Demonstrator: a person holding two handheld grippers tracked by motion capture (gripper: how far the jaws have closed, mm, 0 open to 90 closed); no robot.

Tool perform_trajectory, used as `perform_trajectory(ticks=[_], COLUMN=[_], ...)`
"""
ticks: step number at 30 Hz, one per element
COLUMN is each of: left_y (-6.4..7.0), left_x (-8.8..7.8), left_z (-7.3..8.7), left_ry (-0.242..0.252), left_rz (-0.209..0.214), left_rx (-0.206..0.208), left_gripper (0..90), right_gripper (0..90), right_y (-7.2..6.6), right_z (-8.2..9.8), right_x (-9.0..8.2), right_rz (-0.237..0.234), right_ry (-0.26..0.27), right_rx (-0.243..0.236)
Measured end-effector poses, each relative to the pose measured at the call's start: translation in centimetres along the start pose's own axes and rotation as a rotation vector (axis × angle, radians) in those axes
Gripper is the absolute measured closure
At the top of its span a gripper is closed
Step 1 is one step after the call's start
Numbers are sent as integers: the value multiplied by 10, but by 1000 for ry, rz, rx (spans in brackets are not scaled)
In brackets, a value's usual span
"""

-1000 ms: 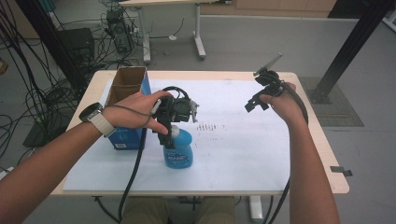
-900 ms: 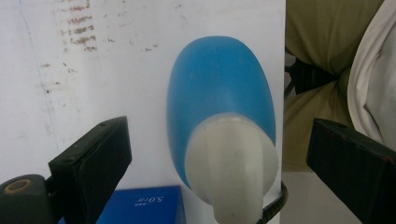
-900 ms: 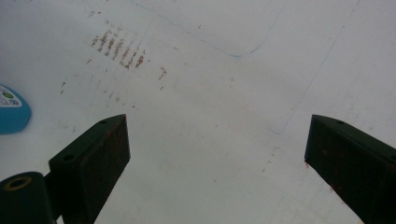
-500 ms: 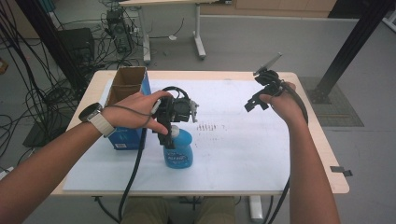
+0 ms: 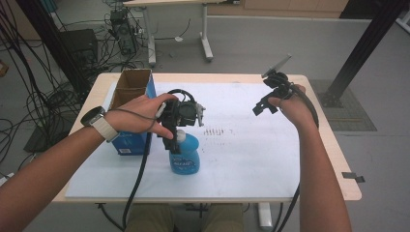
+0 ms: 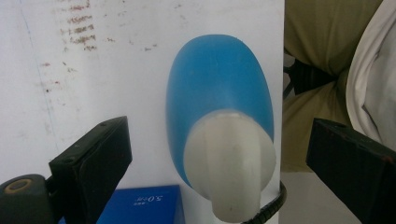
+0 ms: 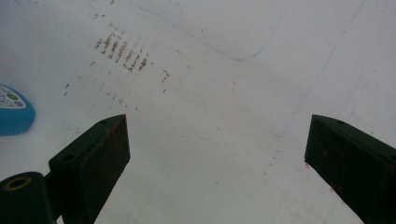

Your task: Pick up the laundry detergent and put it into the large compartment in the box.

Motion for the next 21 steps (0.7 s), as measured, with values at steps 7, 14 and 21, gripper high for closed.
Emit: perform_trajectory(ticks=[7,14,21], left_y=[0,2,2], left_x=[0,1,3], left_z=[1,0,-1], left_ry=[7,6,5], left_rz=[-4,-13,-13], left_rx=[2,10,14], left_gripper=[77,83,83], right_gripper=[67,67,67], right_y=[0,1,1], right_z=[0,1,2], right_x=[1,1,1], right_rz=[0,0,0], right_ry=[-2,-2,0], right_rx=[2,4,5])
Point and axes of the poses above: each handheld gripper's, and its own axes: x roughly forward along the jaws, z roughly out of its underside, y roughly to its right, the point moved 8 cm from there along x, roughly forward along the jaws, and after that the axes turned 2 degrees about z, right-handed, at the moved point
